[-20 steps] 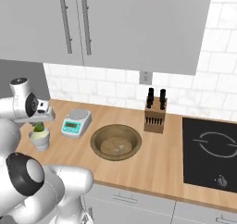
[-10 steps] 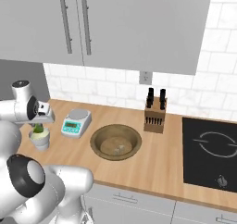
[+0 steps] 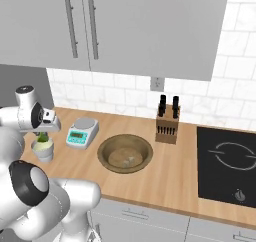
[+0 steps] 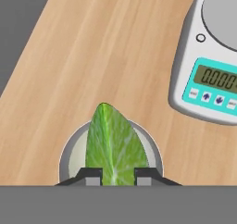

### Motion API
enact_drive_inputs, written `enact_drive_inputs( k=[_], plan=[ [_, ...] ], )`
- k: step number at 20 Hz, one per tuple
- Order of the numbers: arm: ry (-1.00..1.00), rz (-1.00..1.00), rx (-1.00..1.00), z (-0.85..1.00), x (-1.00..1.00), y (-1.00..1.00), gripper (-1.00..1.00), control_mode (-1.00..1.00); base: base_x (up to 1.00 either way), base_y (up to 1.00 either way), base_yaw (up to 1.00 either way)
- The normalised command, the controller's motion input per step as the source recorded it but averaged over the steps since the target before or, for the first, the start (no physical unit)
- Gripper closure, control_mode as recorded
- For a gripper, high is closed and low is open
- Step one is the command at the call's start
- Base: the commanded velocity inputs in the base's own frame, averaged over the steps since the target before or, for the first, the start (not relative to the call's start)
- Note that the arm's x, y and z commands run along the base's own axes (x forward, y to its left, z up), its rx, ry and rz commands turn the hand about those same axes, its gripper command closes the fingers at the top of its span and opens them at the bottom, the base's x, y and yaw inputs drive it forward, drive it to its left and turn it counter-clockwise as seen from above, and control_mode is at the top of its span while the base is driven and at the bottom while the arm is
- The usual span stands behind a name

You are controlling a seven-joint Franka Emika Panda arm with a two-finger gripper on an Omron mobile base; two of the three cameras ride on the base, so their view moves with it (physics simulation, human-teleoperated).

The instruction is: Grab a lemon wedge from the fridge and one ice cube from the ice bowl, and put them in the glass of lemonade.

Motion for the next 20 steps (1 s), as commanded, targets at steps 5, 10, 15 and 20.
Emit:
enact_drive_inputs(
  k=[5, 10, 15, 20],
  plan=[
    [-0.01, 0.00, 0.00, 0.00, -0.18, 0.04, 1.00, -1.00, 0.00, 0.00, 0.00],
    [0.00, 0.00, 0.00, 0.00, 0.00, 0.03, 1.00, -1.00, 0.00, 0.00, 0.00],
    [0.00, 0.00, 0.00, 0.00, 0.00, 0.00, -1.00, -1.00, 0.00, 0.00, 0.00],
    [0.00, 0.00, 0.00, 0.00, 0.00, 0.00, -1.00, -1.00, 0.00, 0.00, 0.00]
  ],
)
